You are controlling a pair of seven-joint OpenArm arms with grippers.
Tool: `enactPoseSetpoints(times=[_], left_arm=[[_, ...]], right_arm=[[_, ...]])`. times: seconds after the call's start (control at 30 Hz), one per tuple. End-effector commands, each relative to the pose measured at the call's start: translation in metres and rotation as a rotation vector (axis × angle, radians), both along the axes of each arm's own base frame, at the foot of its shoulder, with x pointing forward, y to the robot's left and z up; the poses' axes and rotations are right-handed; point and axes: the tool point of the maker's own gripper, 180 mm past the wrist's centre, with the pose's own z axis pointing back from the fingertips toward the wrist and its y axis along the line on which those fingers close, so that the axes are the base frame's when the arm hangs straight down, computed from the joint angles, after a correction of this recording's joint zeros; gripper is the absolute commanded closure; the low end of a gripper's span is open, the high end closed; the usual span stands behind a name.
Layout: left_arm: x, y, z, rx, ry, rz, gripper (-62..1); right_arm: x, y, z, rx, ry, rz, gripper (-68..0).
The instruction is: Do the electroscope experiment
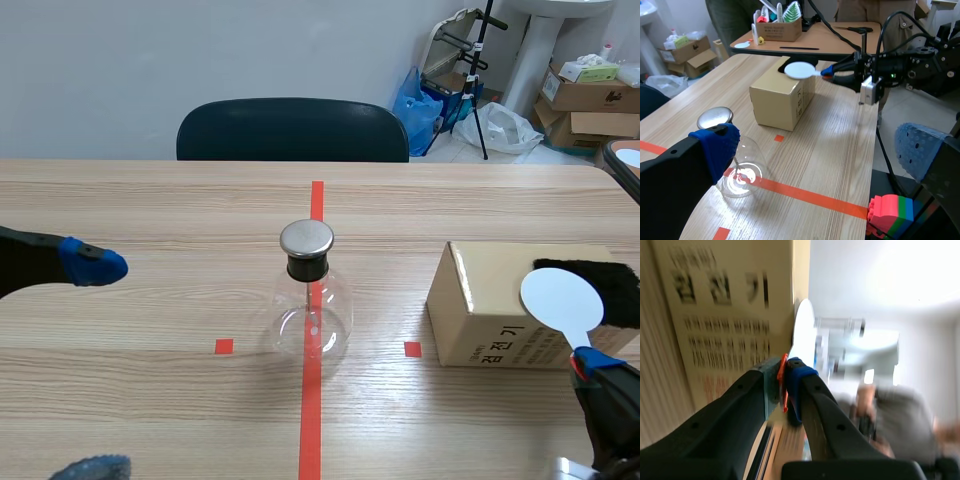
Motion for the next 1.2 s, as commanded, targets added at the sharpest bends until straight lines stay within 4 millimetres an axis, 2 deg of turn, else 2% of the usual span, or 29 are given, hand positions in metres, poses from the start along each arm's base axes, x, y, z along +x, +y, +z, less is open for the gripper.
enactPoseSetpoints(times=[0.0,0.03,0.07,0.13,0.17,0.2,0.3,0.33,0.37,0.47,0.5,0.53,0.63,0.67,0.77,0.8,0.83,0.93,0.97,1.1,1.13,1.17], left_arm=[[0.000,-0.001,0.005,-0.035,0.002,0.005,-62.3],[0.000,-0.001,0.005,-0.034,0.001,0.005,-62.3],[0.000,-0.001,0.005,-0.033,0.000,0.006,-62.3],[0.000,-0.001,0.006,-0.032,-0.001,0.007,-62.3],[0.000,-0.001,0.006,-0.033,-0.001,0.007,-62.3],[0.000,-0.001,0.006,-0.033,-0.002,0.007,-62.3],[0.000,-0.001,0.006,-0.033,-0.002,0.007,-62.3],[0.001,0.000,0.006,-0.032,-0.003,0.007,-62.3],[0.001,0.000,0.006,-0.031,-0.004,0.009,-62.3],[0.001,0.000,0.006,-0.030,-0.005,0.010,-62.3],[0.001,0.000,0.006,-0.031,-0.005,0.010,-62.3],[0.001,0.000,0.006,-0.031,-0.005,0.010,-62.3],[0.001,0.000,0.006,-0.030,-0.005,0.010,-62.3],[0.001,0.000,0.006,-0.030,-0.005,0.010,-62.3],[0.001,0.000,0.006,-0.030,-0.005,0.010,-62.3],[0.001,0.000,0.006,-0.030,-0.005,0.010,-62.3],[0.001,0.000,0.006,-0.031,-0.005,0.010,-62.3],[0.001,0.000,0.006,-0.031,-0.005,0.010,-62.3],[0.001,0.000,0.006,-0.031,-0.005,0.010,-62.3],[0.001,0.000,0.006,-0.031,-0.005,0.010,-62.3],[0.001,0.000,0.006,-0.031,-0.005,0.010,-62.3],[0.001,0.000,0.006,-0.031,-0.005,0.010,-62.3]], right_arm=[[0.001,-0.036,0.012,-0.038,-0.059,-0.164,-1.7],[0.001,-0.041,0.013,-0.048,-0.058,-0.185,-1.7],[0.001,-0.032,0.012,-0.056,-0.054,-0.132,-1.7],[0.000,-0.001,0.011,-0.044,-0.055,0.042,-1.7],[-0.002,0.007,0.012,-0.037,-0.055,0.089,-1.7],[-0.002,0.007,0.012,-0.034,-0.056,0.087,-1.7],[-0.001,-0.032,0.012,-0.043,-0.052,-0.135,-1.7],[-0.001,-0.038,0.011,-0.050,-0.051,-0.167,-1.7],[-0.001,-0.032,0.010,-0.058,-0.046,-0.129,-1.7],[-0.006,0.013,0.010,-0.038,-0.046,0.125,-1.7],[-0.006,0.015,0.010,-0.034,-0.047,0.136,-1.7],[-0.004,0.008,0.011,-0.033,-0.051,0.091,-1.7],[-0.003,-0.032,0.010,-0.062,-0.043,-0.118,-1.7],[-0.004,-0.031,0.010,-0.068,-0.041,-0.107,-1.7],[-0.009,0.009,0.008,-0.053,-0.037,0.120,-1.7],[-0.011,0.015,0.008,-0.049,-0.035,0.157,-1.7],[-0.010,0.010,0.009,-0.046,-0.038,0.131,-1.7],[-0.005,-0.035,0.011,-0.061,-0.044,-0.125,-1.7],[-0.005,-0.040,0.011,-0.069,-0.043,-0.151,-1.7],[-0.008,0.006,0.009,-0.051,-0.041,0.104,-1.7],[-0.007,0.002,0.010,-0.045,-0.044,0.083,-1.7],[-0.005,-0.011,0.011,-0.044,-0.048,0.002,-1.7]])
